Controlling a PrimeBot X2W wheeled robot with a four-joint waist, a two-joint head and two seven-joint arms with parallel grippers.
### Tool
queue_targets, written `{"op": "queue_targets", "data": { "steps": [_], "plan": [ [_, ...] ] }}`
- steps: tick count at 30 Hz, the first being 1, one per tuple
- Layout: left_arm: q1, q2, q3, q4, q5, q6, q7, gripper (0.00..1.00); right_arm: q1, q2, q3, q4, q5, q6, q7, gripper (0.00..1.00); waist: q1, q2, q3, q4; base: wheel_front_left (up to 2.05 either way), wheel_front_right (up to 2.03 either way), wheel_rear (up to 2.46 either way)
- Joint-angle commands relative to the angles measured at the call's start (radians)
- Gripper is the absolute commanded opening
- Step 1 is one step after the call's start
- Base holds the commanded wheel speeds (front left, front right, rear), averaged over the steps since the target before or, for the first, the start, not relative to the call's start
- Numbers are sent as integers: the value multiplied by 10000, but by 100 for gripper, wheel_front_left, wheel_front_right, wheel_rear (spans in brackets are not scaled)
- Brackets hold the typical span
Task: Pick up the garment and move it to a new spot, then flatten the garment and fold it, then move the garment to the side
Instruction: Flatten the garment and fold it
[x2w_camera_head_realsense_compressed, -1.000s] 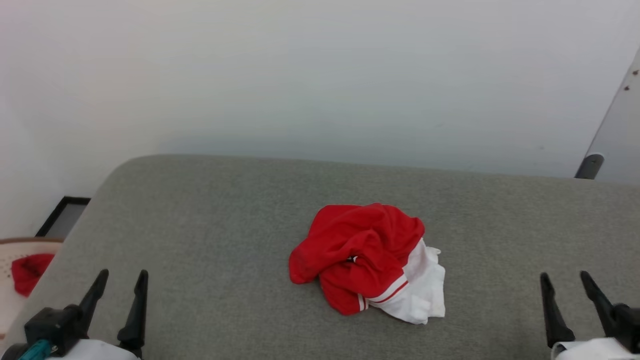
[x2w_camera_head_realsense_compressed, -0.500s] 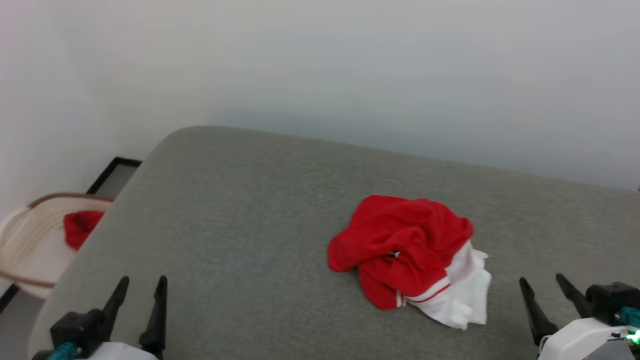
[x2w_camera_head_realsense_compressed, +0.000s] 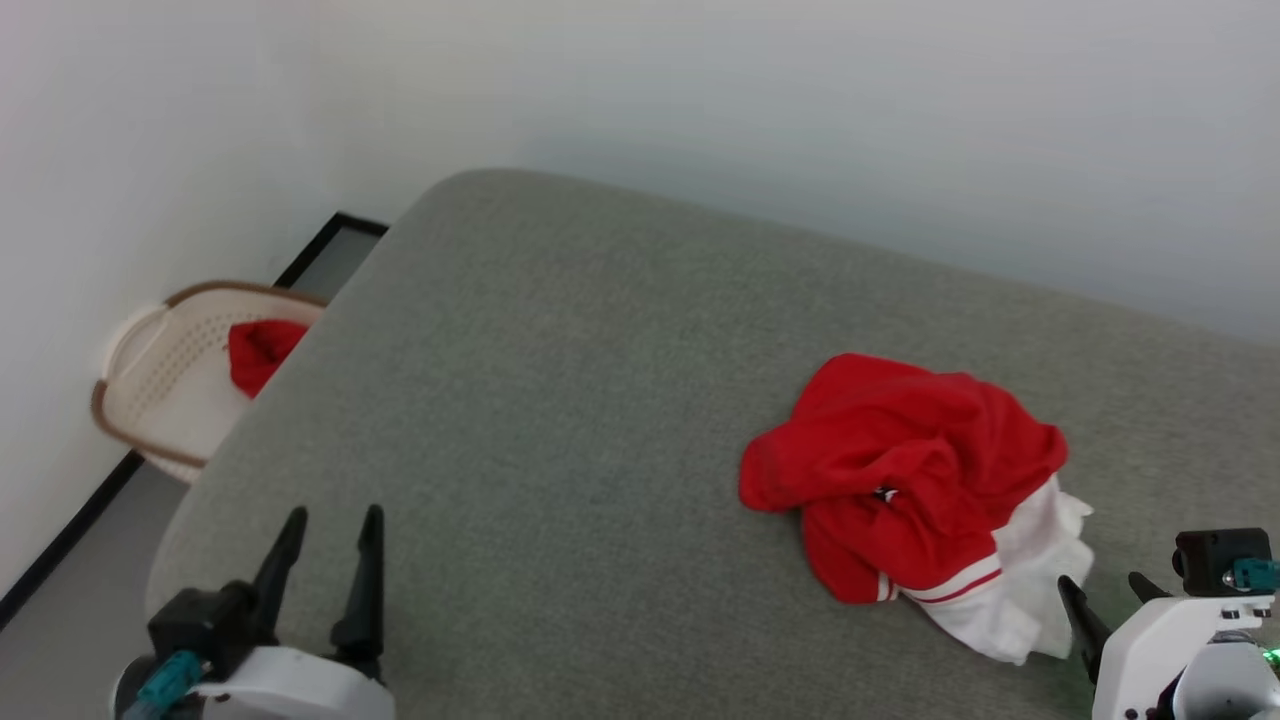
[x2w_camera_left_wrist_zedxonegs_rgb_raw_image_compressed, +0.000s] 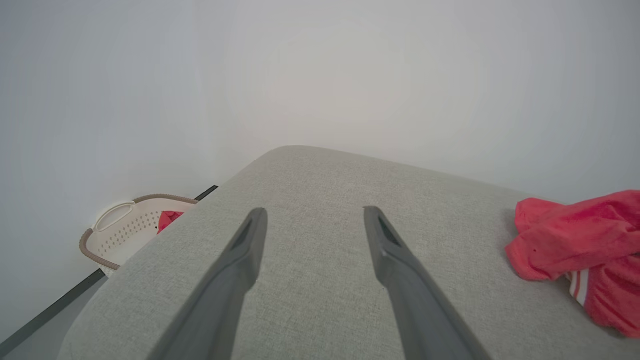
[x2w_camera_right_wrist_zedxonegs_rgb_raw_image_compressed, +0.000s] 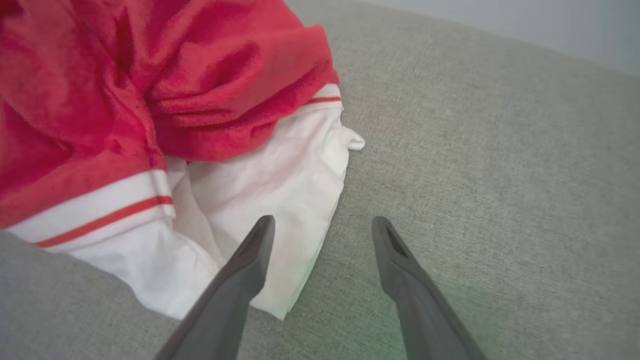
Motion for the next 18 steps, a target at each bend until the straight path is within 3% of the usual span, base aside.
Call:
{"op": "queue_targets", "data": {
  "steps": [1,12,13,14,18],
  "plan": [
    [-182,-180,84,25,164,-128,-39,100,-212,43,-98,121,-10,-3,211,100,0,-1,498,456,0,0,0],
    [-445,-974,676,189,644,-578,-39,100,-875,25,-109,1351,-188,-3,1035,100,0,-1,1166,711,0,0,0],
    [-436,-1015,744,195,694,-604,-39,100,-891,8,-13,1498,-216,-3,1118,56,0,-1,1189,707,0,0,0],
    [-434,-1055,806,203,748,-655,-39,100,-945,-7,52,1589,-213,-3,1107,2,0,-1,1207,704,0,0,0],
    [-405,-1138,1023,212,813,-745,-39,100,-1067,-74,214,1763,-105,-1,1049,0,0,-1,1219,634,0,0,0]
  ]
}}
